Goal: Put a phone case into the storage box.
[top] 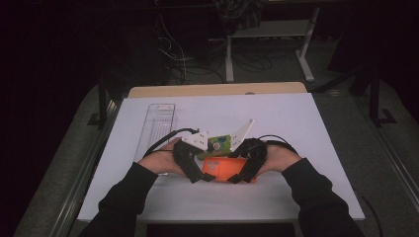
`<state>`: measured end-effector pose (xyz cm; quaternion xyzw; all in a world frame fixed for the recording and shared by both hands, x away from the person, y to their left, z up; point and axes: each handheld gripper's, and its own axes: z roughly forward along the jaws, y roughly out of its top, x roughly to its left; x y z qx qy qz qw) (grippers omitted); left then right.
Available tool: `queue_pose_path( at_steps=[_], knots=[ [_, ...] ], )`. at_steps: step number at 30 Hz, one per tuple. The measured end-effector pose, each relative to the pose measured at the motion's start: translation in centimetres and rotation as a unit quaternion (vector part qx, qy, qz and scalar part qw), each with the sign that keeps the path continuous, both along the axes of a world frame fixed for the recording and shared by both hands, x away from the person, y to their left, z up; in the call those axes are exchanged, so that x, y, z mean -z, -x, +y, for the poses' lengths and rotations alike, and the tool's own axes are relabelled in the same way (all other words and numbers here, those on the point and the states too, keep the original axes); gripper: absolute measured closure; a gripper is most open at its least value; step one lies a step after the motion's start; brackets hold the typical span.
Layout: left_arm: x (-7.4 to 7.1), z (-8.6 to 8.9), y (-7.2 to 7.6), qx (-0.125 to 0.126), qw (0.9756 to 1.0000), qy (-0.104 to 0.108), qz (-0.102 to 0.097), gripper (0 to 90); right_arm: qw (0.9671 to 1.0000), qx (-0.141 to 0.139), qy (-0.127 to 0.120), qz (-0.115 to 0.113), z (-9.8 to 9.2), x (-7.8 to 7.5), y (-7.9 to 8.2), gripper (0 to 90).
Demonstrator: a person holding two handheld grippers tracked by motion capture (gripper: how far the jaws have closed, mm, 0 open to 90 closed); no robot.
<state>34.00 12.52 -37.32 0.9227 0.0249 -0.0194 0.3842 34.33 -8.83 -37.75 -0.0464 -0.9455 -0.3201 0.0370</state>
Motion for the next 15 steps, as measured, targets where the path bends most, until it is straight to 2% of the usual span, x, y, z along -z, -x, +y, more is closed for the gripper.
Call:
queue_pose_path(
  at_steps=[3,15],
  knots=[
    [0.1,-0.3,0.1,0.011,0.9999,-0.007,-0.003,2.0,1.0,-0.003,-0.003,0.0,0.1,0.0,0.1,14.9],
    [0.9,-1.2,0.6,0.016,0.9995,-0.027,0.003,2.6,0.9998,-0.011,-0.013,-0.005,0.5,-0.4,0.5,14.9]
  ],
)
